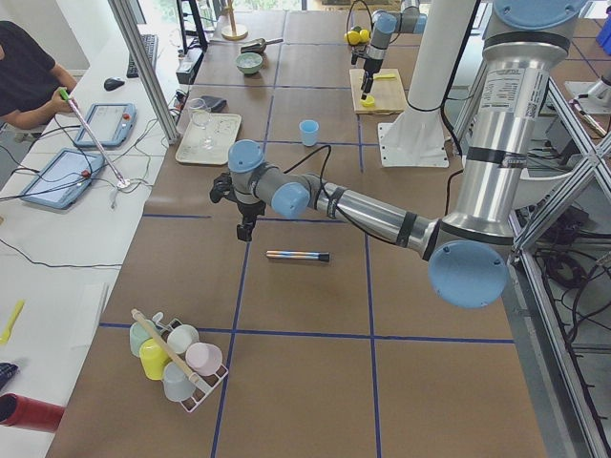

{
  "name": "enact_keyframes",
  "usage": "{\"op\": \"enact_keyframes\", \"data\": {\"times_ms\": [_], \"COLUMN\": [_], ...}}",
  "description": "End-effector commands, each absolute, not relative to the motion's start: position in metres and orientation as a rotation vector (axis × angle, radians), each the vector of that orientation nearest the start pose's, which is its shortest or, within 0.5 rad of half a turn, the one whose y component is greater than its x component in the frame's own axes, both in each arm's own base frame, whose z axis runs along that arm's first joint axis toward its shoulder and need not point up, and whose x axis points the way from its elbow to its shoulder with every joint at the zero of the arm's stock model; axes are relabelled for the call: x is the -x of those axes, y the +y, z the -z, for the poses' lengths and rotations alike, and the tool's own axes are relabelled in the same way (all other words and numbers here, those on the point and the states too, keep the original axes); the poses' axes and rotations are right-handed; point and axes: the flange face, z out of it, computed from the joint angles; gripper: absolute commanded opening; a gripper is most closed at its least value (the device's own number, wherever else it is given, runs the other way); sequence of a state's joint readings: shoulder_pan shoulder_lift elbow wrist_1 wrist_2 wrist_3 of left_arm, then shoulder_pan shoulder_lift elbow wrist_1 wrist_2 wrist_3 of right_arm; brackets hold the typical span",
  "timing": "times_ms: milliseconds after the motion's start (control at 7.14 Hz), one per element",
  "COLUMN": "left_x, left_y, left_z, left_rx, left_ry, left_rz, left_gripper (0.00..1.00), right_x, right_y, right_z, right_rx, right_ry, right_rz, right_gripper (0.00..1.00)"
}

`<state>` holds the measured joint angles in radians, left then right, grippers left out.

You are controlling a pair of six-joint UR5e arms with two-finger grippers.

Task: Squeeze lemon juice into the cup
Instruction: 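Lower the right gripper over the yellow lemon slice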

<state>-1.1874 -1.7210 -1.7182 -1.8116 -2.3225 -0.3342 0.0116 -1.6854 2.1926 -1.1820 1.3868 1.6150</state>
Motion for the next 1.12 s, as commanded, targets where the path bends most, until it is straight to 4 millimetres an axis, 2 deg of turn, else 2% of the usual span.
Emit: {"op": "enact_keyframes", "data": {"times_ms": [0,420,700,980], "left_x": [-0.150,-0.150,-0.150,-0.150], "left_y": [-0.545,-0.546,-0.546,-0.547], "left_z": [-0.481,-0.484,-0.484,-0.487], "left_rx": [-0.220,-0.215,-0.214,-0.209], "left_ry": [0.866,0.865,0.864,0.862], "left_rz": [-0.248,-0.246,-0.247,-0.245], "left_gripper": [1.00,1.00,1.00,1.00], "right_x": [0.438,0.444,0.451,0.452], "right_y": [-0.150,-0.144,-0.144,-0.145], "right_z": [-0.384,-0.390,-0.379,-0.379], "right_rx": [-0.152,-0.149,-0.148,-0.150], "right_ry": [-0.884,-0.835,-0.848,-0.844], "right_rz": [-0.116,-0.096,-0.093,-0.091], "right_gripper": [1.00,1.00,1.00,1.00]}}
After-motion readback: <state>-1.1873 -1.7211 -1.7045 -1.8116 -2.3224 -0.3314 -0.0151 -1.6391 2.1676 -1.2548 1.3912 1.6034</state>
